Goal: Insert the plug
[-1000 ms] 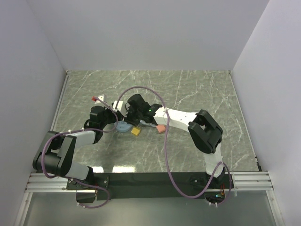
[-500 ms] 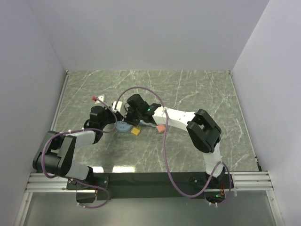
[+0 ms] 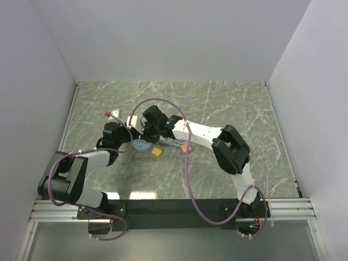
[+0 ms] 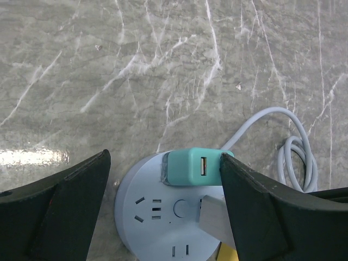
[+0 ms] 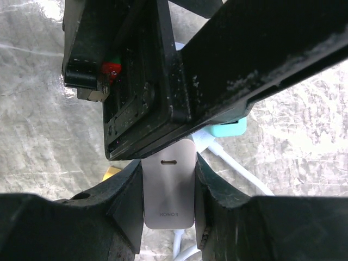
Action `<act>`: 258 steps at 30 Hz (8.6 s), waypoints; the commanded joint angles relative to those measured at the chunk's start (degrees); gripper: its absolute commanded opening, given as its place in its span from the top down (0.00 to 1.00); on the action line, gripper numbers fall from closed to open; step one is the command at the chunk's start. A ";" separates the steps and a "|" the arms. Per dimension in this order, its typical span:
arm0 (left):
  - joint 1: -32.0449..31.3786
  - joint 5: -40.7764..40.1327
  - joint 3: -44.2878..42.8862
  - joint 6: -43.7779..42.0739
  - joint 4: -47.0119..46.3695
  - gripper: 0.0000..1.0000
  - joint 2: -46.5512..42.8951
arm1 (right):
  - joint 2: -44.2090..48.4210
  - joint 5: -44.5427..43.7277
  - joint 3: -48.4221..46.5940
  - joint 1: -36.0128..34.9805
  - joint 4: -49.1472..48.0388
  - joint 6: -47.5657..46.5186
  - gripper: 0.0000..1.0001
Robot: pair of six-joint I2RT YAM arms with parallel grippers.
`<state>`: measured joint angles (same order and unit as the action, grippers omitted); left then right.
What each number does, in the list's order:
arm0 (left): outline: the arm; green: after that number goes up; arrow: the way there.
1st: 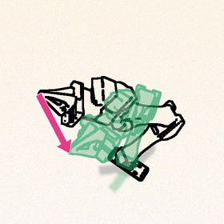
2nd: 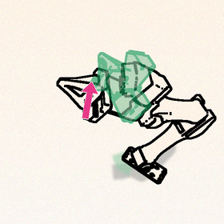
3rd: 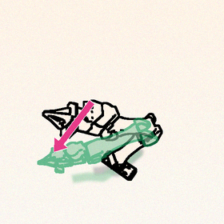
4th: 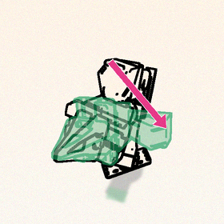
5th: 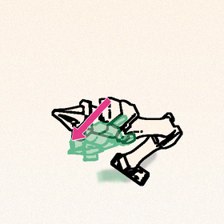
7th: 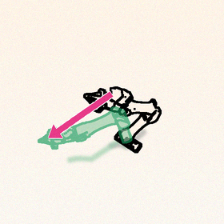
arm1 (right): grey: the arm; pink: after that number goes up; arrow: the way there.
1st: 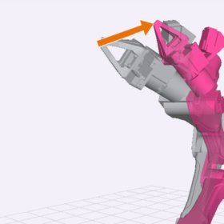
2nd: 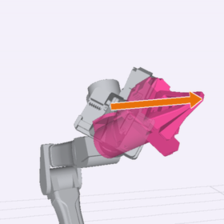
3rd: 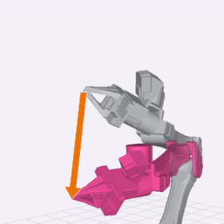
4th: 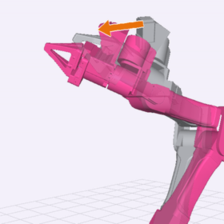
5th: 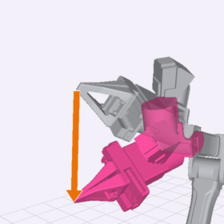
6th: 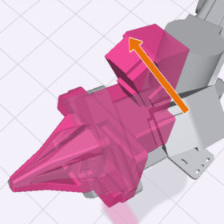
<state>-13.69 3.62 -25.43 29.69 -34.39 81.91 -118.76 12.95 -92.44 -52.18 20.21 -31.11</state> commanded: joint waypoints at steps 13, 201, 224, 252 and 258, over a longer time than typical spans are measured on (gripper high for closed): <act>-1.07 1.22 -0.59 0.98 2.22 0.19 -1.14 | -8.15 -0.29 -8.97 -2.13 4.40 -3.43 1.00; 3.24 1.22 1.88 10.38 -5.25 0.99 1.85 | -14.40 -9.17 -11.89 -4.77 15.65 3.60 1.00; -4.68 -12.57 10.31 14.69 -5.08 0.55 -9.30 | -11.32 -12.51 -9.34 -3.54 20.40 6.77 1.00; -5.03 -21.37 5.40 16.98 1.08 0.65 -2.20 | -13.86 -12.86 -13.80 -3.01 23.73 6.95 1.00; -5.12 -18.91 3.46 14.87 1.43 0.73 0.27 | -17.47 -13.48 -17.51 -3.10 27.52 6.85 1.00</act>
<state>-18.24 -17.74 -19.79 47.51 -32.99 81.01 -129.29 1.30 -112.18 -55.61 37.65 -23.46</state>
